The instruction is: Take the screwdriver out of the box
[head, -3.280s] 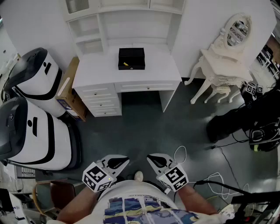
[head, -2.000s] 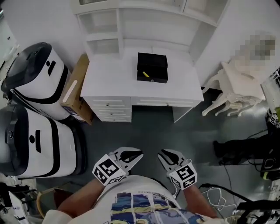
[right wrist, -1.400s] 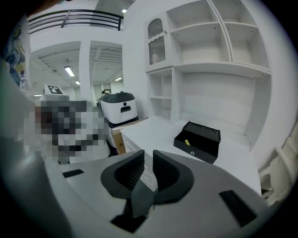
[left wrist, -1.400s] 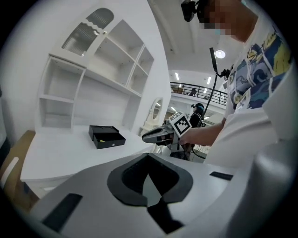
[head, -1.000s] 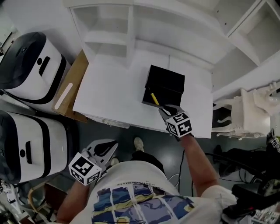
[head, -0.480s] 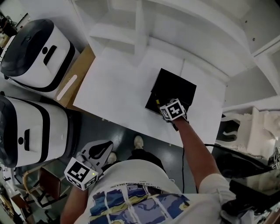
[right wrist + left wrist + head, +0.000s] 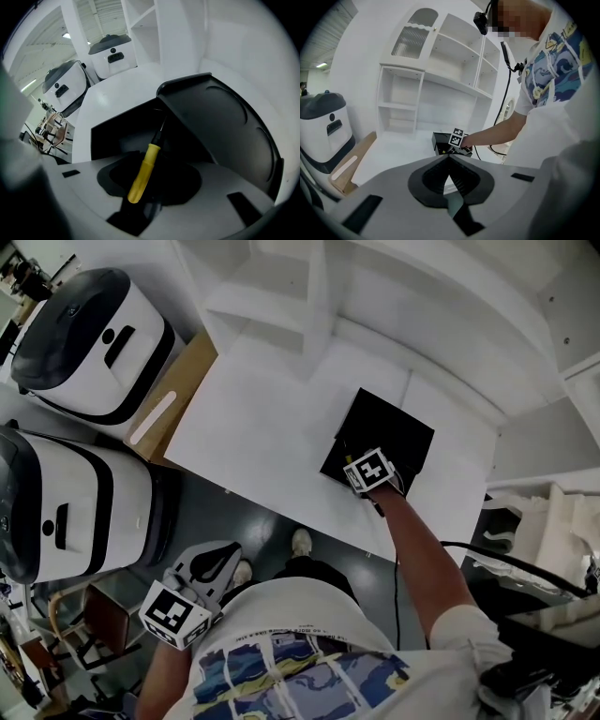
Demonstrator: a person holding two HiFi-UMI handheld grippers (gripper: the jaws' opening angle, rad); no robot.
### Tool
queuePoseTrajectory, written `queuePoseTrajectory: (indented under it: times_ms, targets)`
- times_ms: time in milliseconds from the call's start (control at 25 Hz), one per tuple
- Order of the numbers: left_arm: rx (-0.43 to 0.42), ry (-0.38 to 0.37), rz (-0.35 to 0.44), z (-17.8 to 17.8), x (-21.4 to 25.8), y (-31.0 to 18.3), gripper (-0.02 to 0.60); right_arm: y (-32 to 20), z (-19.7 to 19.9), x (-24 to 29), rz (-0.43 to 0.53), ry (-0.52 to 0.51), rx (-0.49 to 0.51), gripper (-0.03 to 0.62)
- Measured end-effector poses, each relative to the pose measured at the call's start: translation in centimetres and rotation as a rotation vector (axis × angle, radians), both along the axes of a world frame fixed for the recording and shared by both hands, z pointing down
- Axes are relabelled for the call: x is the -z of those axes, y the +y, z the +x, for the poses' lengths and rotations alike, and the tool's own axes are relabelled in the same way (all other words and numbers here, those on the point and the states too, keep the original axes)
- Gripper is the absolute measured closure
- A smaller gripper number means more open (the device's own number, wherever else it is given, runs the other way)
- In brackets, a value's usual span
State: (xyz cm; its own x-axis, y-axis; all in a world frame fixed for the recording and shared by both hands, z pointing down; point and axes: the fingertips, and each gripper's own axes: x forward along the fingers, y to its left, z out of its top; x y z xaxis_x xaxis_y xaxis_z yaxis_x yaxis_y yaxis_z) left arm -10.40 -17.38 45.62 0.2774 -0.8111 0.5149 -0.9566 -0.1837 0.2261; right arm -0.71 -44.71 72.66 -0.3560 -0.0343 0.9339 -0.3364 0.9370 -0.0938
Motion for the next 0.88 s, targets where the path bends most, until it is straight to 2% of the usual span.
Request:
queuePoseTrajectory:
  times_ms: [40, 160, 360, 640, 880]
  targets:
    - [0.002, -0.001, 0.000, -0.1, 0.0, 0.1, 0.568, 0.0, 0.0, 0.0, 0.000, 0.000, 0.004, 0.453]
    - [-0.001, -0.003, 0.001, -0.2, 0.0, 0.0, 0.568, -0.2, 0.3, -0.1, -0.003, 0.001, 0.009, 0.464]
    - [-0.022, -0.006, 0.013, 0.0, 0.3, -0.1, 0.568, -0.6, 1.8, 0.4, 0.027, 0.053, 0.068, 0.497]
    - [-0.050, -0.009, 0.030, 0.2, 0.3, 0.6, 0.569, -0.2, 3.1, 2.0, 0.035, 0.074, 0.120, 0.500]
    - [-0.078, -0.009, 0.052, 0.1, 0.4, 1.1, 0.568, 0.3, 3.6, 4.6, 0.085, 0.070, 0.134, 0.502]
